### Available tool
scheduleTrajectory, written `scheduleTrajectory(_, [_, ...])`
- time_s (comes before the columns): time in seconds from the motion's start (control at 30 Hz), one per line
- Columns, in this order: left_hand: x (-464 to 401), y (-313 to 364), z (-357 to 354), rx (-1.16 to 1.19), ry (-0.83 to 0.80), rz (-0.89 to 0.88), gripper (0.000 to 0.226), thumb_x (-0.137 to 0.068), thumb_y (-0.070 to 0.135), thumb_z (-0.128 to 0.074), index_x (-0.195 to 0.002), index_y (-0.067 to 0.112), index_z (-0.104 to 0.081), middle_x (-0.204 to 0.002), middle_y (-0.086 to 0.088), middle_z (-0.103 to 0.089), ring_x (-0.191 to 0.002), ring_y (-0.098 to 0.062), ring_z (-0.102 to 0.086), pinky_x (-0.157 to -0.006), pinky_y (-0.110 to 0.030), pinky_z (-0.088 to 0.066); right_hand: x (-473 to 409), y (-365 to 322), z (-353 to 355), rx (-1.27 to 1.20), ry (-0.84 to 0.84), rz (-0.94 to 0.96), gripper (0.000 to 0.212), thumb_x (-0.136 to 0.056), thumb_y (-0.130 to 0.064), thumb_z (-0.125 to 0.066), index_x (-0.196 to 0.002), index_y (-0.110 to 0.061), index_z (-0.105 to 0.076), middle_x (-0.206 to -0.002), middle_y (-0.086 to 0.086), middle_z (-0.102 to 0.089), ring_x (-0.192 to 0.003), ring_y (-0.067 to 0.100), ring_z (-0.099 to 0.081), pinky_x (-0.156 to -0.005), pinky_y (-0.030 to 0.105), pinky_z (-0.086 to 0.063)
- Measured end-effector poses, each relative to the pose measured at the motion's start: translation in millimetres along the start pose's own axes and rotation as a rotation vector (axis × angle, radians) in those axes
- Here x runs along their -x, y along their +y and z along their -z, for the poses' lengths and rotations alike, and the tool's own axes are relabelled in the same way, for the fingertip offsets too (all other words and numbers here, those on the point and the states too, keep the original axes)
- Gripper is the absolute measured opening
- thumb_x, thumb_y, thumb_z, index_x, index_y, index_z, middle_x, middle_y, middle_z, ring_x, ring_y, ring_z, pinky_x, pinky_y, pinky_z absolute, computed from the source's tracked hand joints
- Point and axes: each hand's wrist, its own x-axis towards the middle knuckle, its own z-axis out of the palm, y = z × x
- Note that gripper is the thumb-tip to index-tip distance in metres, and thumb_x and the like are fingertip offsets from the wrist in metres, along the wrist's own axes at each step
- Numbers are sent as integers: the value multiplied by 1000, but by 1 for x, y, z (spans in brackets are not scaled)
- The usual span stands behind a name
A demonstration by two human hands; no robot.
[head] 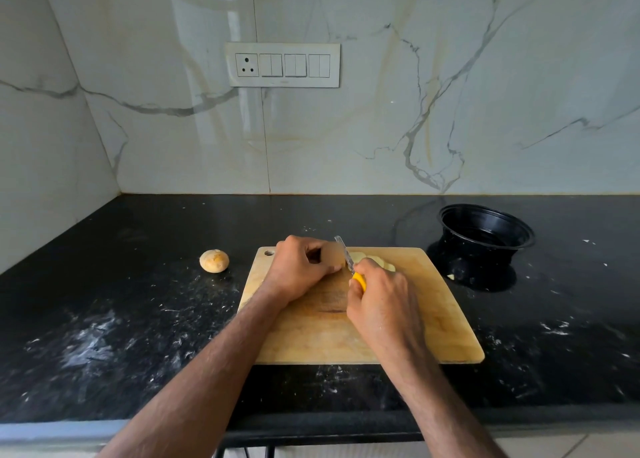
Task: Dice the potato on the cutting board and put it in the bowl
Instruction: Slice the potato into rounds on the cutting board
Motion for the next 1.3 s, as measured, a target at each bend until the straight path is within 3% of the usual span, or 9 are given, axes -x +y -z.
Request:
scheduleTrajectory(0.1, [1,2,1,10,-4,8,33,-80,34,-86,-110,21,-79,-95,14,-76,-91,-4,-68,-88,-34,-58,0,0,1,7,-6,-1,16,-93,-24,-68,-109,-21,-69,-86,-3,-73,-67,8,-46,-52,14,-35])
scheduleTrajectory(0.37, [0,3,0,1,-15,16,31,-82,34,-84,-107,17,-80,-94,10,-77,-91,-10,-69,-89,-39,-56,-2,-4,13,27,-90,-10,20,-97,-23,-60,-115,-23,-67,-95,0,-72,-79,17,-59,-62,29,-51])
scheduleTrajectory(0.53, [1,1,-1,-4,-9,4,29,-81,28,-84,-99,6,-78,-94,-4,-77,-95,-22,-70,-88,-45,-55,-16,-10,28,65,-191,-3,6,-95,-17,-59,-99,-18,-62,-94,5,-62,-85,24,-55,-66,31,-38])
scheduleTrajectory(0.67, [-1,-2,-2,-8,-29,-19,32,-84,28,-82,-78,-1,-71,-77,-14,-70,-67,-23,-54,-75,-48,-52,-20,-21,33,101,-220,7,18,-96,-16,-59,-115,-15,-61,-93,4,-48,-82,22,-42,-67,32,-37])
scheduleTrajectory(0.73, [-1,-3,-1,24,-25,-54,24,-84,26,-82,-72,9,-71,-68,-2,-68,-63,-11,-49,-70,-41,-50,-18,-24,31,111,-232,21,18,-96,-15,-61,-114,-15,-61,-96,6,-55,-81,20,-43,-67,31,-38])
scheduleTrajectory(0.9, [-2,-6,-1,45,2,-64,15,-81,24,-85,-92,15,-80,-74,26,-71,-74,3,-59,-78,-26,-51,-20,-25,24,82,-249,6,15,-95,-11,-60,-110,-14,-62,-98,7,-57,-85,21,-49,-66,31,-39])
scheduleTrajectory(1.1, [-5,-8,-2,22,-11,-55,18,-81,25,-85,-96,15,-81,-89,8,-78,-90,-14,-71,-85,-32,-56,-25,-15,10,14,-220,-23,16,-97,-18,-62,-113,-15,-62,-105,7,-61,-85,19,-45,-68,31,-42])
scheduleTrajectory(1.23, [-3,-7,-3,26,5,-83,34,-80,23,-86,-111,13,-78,-104,5,-77,-90,4,-65,-85,-9,-49,-30,-13,-3,15,-243,-50,14,-96,-18,-62,-110,-16,-61,-104,6,-60,-86,20,-46,-67,32,-40])
scheduleTrajectory(1.3, [-4,-8,-3,21,1,-88,34,-80,22,-86,-112,15,-77,-103,6,-77,-92,3,-67,-86,-11,-50,-32,-12,-8,5,-243,-63,13,-97,-19,-60,-110,-17,-61,-105,5,-60,-87,20,-44,-69,31,-38])
